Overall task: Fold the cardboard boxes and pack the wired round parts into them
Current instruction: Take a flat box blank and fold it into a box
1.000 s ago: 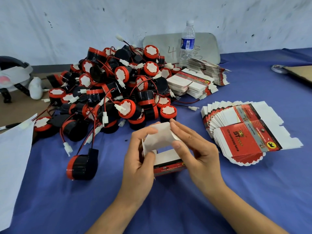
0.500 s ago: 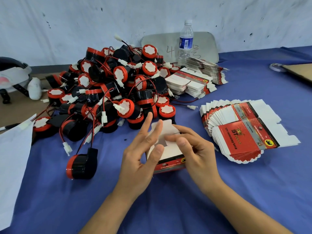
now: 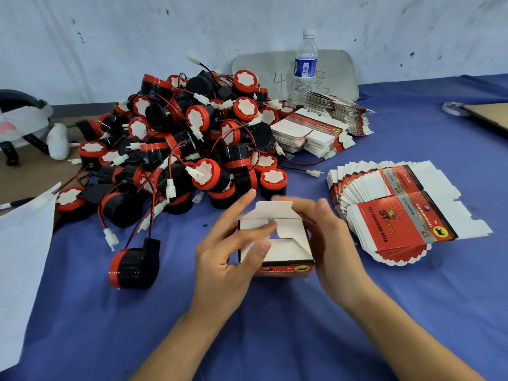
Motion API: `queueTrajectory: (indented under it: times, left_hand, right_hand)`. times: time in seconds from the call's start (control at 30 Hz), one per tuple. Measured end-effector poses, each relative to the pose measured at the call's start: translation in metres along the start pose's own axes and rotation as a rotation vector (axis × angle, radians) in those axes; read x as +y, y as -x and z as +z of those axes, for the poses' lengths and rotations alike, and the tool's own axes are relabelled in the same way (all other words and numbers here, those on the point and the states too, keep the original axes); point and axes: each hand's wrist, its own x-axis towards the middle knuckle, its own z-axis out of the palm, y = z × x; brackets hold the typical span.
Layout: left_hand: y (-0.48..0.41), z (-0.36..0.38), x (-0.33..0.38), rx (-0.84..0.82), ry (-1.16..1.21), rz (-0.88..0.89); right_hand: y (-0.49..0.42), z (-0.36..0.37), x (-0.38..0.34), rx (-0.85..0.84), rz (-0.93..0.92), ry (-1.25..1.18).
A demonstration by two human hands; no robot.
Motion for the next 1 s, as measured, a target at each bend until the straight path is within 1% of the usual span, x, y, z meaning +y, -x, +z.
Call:
queueTrajectory:
  times: [0.07, 0.1, 0.23, 0.37, 0.47, 0.53, 0.57, 0.67, 0.77, 0.83, 0.93, 1.0]
  left_hand:
    - [-0.002, 0.0, 0.004, -0.028, 0.041, -0.012]
    - [-0.002, -0.001, 0.005, -0.041, 0.064, -0.01]
    - [-0.001, -0.004, 0.008, -0.042, 0.091, -0.001]
    - [0.001, -0.002, 0.009, -0.04, 0.112, 0.054]
    - [0.002, 0.001, 0.011, -0.018, 0.111, 0.022]
    - [0.004, 0.003, 0.013, -0.031, 0.109, 0.033]
    - [0.005, 0.004, 0.015, -0.047, 0.069, 0.058]
    - [0.007, 0.006, 0.015, -0.113, -0.151, 0.127]
    - [0.009, 0.011, 0.013, -0.112, -0.213, 0.042]
    - [0.013, 0.016, 0.013, -0.11, -0.131, -0.07]
    - [0.015, 0.023, 0.02, -0.137, 0.116, -0.247]
    - [0.015, 0.024, 0.021, -0.136, 0.226, -0.293]
  right_hand:
    - [-0.003, -0.005, -0.008, -0.074, 0.151, -0.039]
    - [-0.003, -0.008, -0.009, -0.107, 0.186, -0.055]
    - [-0.002, -0.013, -0.009, -0.266, 0.279, -0.154]
    - [-0.001, -0.014, -0.009, -0.375, 0.403, -0.192]
    - [-0.001, -0.015, -0.011, -0.423, 0.467, -0.227]
    - [-0.001, -0.012, -0.012, -0.377, 0.467, -0.225]
    - [-0.002, -0.01, -0.012, -0.335, 0.458, -0.22]
    - [-0.003, -0.008, -0.009, -0.175, 0.411, -0.227]
    - [-0.004, -0.008, -0.007, -0.063, 0.332, -0.293]
    - [-0.004, -0.006, -0.005, -0.025, 0.287, -0.333]
    - [-0.002, -0.003, -0.002, 0.004, 0.225, -0.34]
    - [0.0, -0.002, 0.0, -0.032, 0.189, -0.291]
